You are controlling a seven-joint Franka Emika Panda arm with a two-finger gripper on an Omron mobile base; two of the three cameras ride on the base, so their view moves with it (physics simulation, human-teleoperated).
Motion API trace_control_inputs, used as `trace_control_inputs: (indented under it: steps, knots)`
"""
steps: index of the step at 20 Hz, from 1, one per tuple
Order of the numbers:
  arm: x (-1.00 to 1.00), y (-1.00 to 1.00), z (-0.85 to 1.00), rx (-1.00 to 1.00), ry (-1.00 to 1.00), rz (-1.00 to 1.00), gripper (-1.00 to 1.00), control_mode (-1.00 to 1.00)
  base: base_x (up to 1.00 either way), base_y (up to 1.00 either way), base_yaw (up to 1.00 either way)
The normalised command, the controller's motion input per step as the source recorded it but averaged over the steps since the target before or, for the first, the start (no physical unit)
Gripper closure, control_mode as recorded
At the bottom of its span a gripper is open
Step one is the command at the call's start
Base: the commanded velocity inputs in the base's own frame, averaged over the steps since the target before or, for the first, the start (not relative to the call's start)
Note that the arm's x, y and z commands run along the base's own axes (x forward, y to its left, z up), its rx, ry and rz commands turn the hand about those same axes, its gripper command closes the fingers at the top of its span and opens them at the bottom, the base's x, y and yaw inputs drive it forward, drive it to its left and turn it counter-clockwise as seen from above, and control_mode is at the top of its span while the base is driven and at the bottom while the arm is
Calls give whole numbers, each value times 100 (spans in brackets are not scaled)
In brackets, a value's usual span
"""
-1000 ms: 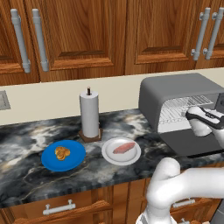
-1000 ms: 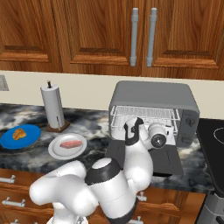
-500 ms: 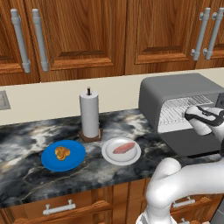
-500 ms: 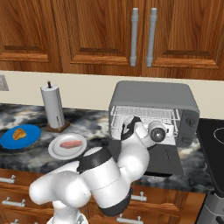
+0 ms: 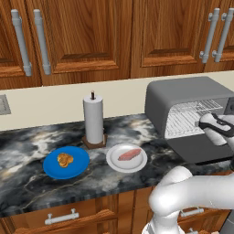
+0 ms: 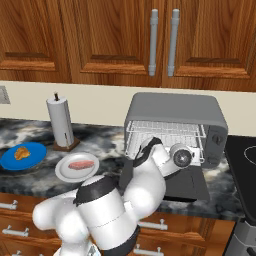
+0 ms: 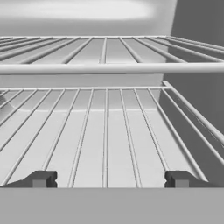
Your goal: Open the toaster oven door. Place the bread on the top rack in the toaster oven and place the steak on the bottom rack.
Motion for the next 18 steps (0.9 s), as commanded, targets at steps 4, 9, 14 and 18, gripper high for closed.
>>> trace_control_inputs:
  steps: [4, 9, 14, 18]
  knots:
    - [-64, -1, -40, -2, 5, 6, -100, -100, 0, 0, 0]
    - [-63, 0, -41, -6, 13, 5, -100, -100, 0, 0, 0]
    - [-62, 0, -46, -10, 17, 4, -100, -100, 0, 0, 0]
    - [-60, 0, -55, -11, 19, 5, -100, -100, 0, 0, 0]
